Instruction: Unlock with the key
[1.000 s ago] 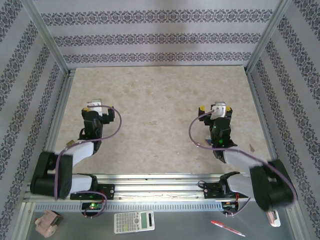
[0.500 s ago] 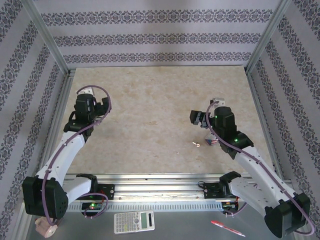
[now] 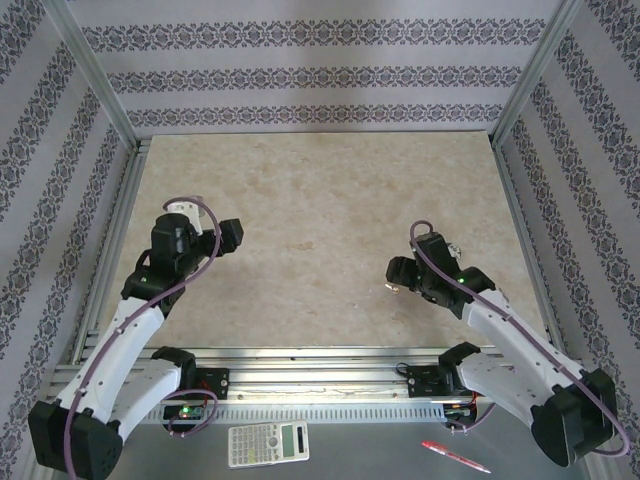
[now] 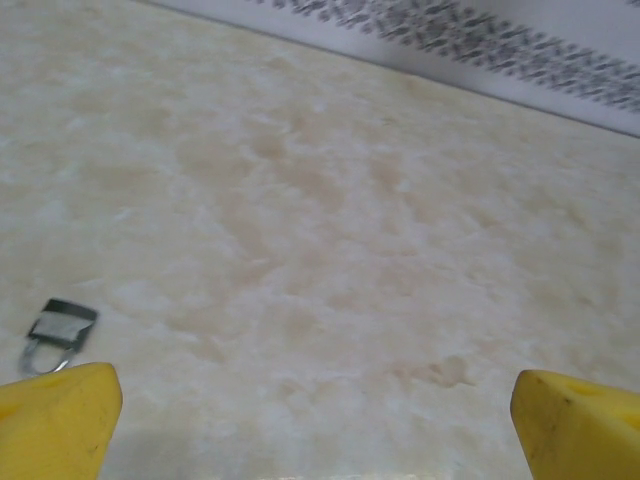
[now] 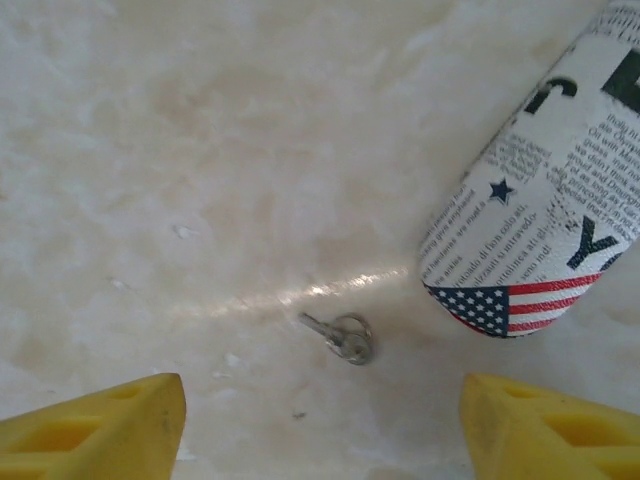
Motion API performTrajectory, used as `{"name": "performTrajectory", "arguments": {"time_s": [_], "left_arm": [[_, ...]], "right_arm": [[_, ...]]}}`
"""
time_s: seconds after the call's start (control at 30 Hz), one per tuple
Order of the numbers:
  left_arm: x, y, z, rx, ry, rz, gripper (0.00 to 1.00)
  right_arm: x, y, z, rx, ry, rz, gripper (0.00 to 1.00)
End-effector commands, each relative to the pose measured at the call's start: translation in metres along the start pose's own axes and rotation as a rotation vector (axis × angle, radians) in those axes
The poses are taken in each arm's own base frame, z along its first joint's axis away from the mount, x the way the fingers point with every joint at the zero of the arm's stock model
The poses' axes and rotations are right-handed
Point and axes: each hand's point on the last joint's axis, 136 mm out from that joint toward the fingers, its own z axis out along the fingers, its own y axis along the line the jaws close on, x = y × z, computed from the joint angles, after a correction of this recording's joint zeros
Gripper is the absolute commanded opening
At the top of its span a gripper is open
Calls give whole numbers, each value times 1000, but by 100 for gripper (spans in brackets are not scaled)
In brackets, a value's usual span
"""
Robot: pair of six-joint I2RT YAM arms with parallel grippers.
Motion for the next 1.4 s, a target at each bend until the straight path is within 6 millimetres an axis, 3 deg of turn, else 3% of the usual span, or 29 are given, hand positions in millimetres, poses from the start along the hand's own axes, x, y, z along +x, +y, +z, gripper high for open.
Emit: {"name": "performTrajectory", "arguments": {"time_s": [0.0,0.3,0.63,1.23,1.37], "left_arm": [[-5,-18,-6,78,-41,22,100],[-1,-27,-12,118,-58,30,100],[-3,-28,-16,128,-79,44,100],[-2,-28,-17,131,-89,53,100],[-2,-28,-16,131,-88,56,99]], "right_arm": [[8,3,11,11,45,44,64],[25,6,40,95,123,7,43],[24,4,65,177,140,-16,30],[22,-4,74,237,138,-39,24],[23,-7,74,243,140,-42,17]]}}
